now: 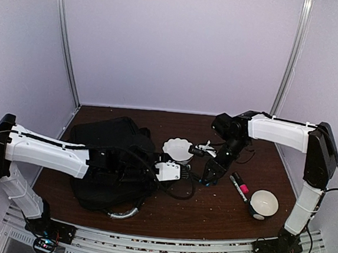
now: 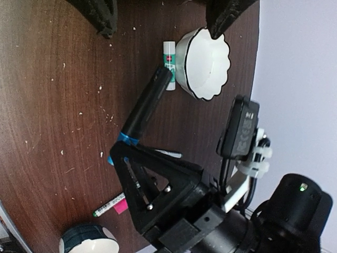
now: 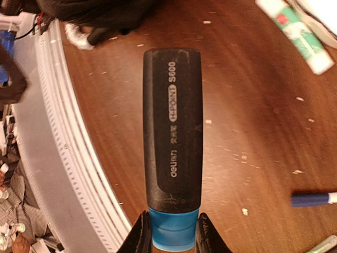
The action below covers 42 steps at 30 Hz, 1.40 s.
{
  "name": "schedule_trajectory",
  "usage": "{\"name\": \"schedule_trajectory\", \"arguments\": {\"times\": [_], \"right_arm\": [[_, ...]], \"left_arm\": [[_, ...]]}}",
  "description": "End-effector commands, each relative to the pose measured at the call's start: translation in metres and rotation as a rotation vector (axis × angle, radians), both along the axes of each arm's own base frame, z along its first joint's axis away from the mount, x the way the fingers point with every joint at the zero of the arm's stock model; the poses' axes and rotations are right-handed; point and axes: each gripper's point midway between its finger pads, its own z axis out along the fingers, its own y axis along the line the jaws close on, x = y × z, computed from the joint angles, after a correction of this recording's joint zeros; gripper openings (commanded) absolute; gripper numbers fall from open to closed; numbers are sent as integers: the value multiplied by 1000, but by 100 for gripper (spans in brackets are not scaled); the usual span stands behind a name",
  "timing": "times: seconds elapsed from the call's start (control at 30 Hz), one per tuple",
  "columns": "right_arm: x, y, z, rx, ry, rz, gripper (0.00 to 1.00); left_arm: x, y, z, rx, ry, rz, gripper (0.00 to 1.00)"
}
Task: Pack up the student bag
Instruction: Pass from the right arm to the left
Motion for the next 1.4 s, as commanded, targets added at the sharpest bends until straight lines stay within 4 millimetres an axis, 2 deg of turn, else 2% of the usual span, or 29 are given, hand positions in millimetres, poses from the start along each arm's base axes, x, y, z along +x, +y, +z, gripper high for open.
{"name": "schedule_trajectory", "arguments": {"times": [0.0,0.23,0.4,0.5,0.63,0.87,0.97,1.17,1.37], "right_arm": [[-22,16,29,99,30,74,15],[-41,21,37,148,88,130,15],[-45,23,41,172,100,142,15],[-46,24,43,183,105,145,15],[-47,25,44,191,112,149,15],[-48,25,48,203,111,151,16],[-47,24,53,202,87,162,26],[-29,17,83,224,-102,179,46],[5,8,136,269,-390,130,55]], "left_arm": [[4,-26,14,-8,-78,-72,58],[5,-38,-4,61,-73,-114,53],[0,-42,-14,105,-64,-155,48],[-1,-45,-20,130,-55,-164,39],[-1,-48,-24,150,-58,-168,33],[3,-49,-21,155,-73,-145,14],[3,-47,-21,159,-55,-130,7],[-4,-38,-18,107,52,-89,2],[-13,-28,-8,-29,304,-59,2]]}}
